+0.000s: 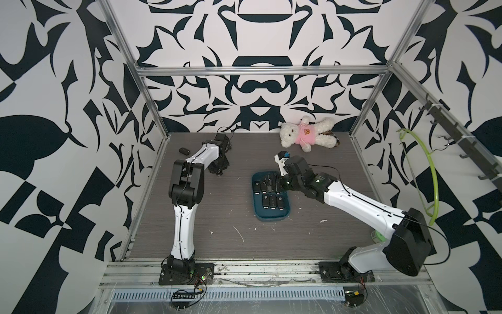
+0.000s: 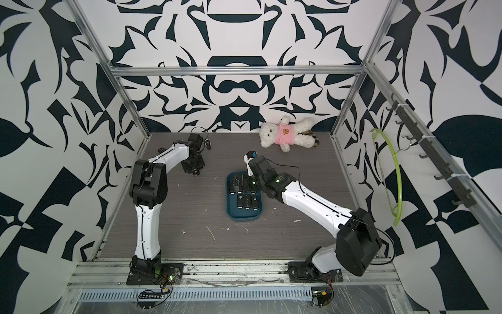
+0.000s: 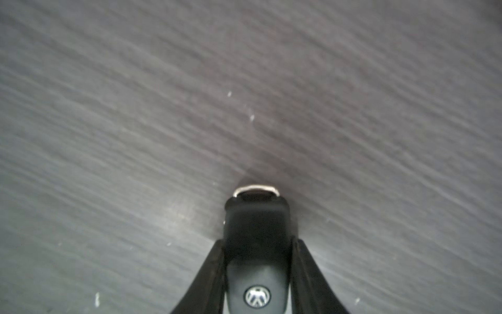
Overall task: Place the car key into the storage box
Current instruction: Pick up the car key from the center of the board.
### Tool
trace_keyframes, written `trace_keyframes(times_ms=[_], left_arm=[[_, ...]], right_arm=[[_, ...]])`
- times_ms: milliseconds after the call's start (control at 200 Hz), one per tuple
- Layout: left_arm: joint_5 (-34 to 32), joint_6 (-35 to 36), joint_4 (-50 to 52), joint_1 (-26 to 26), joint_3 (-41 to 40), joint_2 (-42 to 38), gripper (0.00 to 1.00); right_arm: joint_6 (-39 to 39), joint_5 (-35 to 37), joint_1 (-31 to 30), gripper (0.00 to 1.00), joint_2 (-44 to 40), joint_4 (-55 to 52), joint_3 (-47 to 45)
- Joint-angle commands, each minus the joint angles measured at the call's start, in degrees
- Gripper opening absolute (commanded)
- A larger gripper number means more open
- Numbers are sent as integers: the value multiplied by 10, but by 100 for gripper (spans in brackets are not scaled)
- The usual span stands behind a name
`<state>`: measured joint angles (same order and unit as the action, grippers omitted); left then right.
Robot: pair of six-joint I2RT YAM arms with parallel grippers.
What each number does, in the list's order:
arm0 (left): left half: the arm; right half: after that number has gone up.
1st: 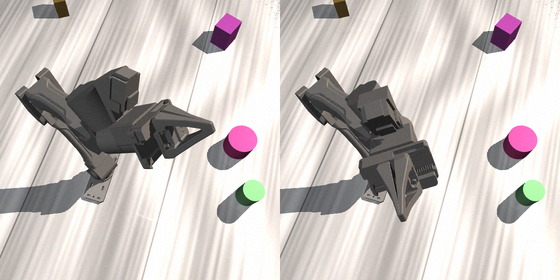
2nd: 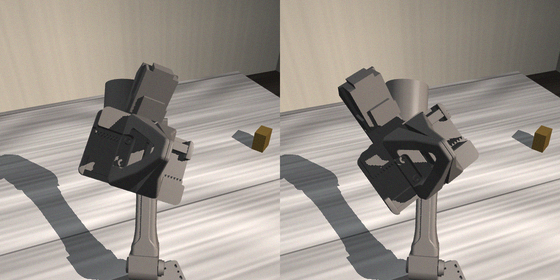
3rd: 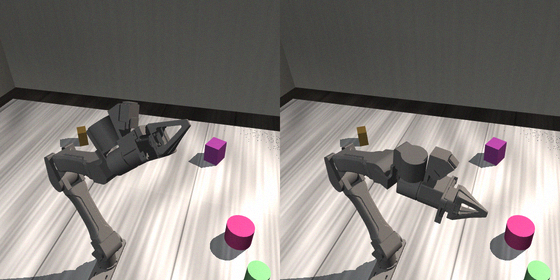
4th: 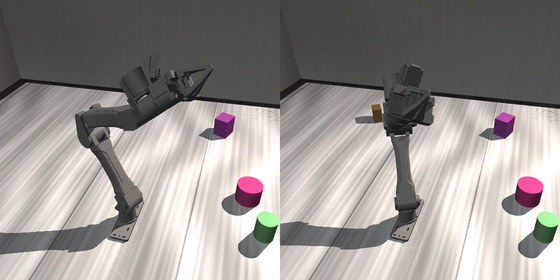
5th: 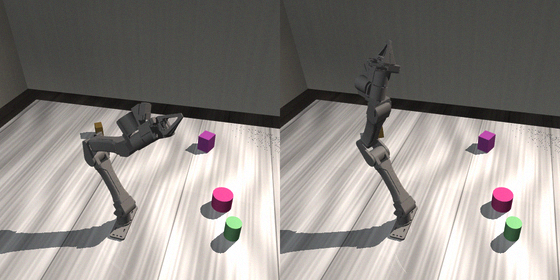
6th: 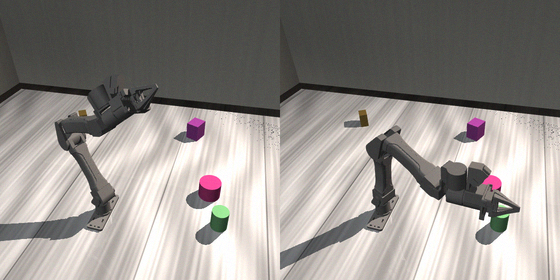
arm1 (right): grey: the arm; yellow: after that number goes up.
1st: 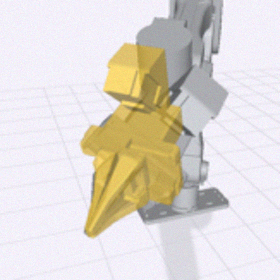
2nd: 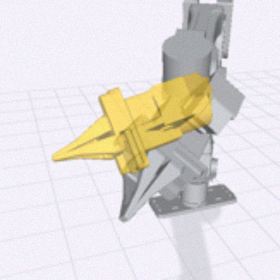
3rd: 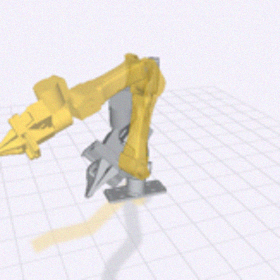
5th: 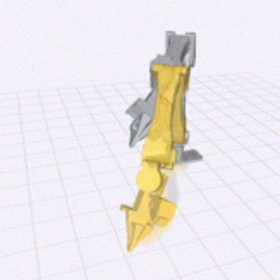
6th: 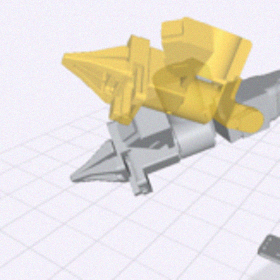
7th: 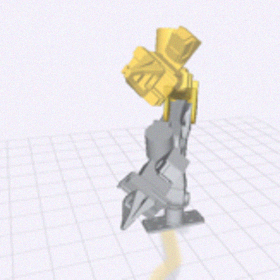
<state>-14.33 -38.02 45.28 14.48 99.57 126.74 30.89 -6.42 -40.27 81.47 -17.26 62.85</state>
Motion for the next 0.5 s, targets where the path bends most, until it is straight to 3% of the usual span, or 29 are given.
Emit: trace_keyframes(times_ms=[0, 245, 495], left_arm=[[6, 1, 3, 0, -30, -43, 29], [17, -2, 3, 36, -86, -133, 29], [21, -17, 9, 113, -128, -215, 30]], right_arm=[[1, 0, -2, 100, -4, 13, 12], [-9, 9, -2, 100, -21, 5, 3], [-10, 25, -2, 100, -65, -11, -29]])
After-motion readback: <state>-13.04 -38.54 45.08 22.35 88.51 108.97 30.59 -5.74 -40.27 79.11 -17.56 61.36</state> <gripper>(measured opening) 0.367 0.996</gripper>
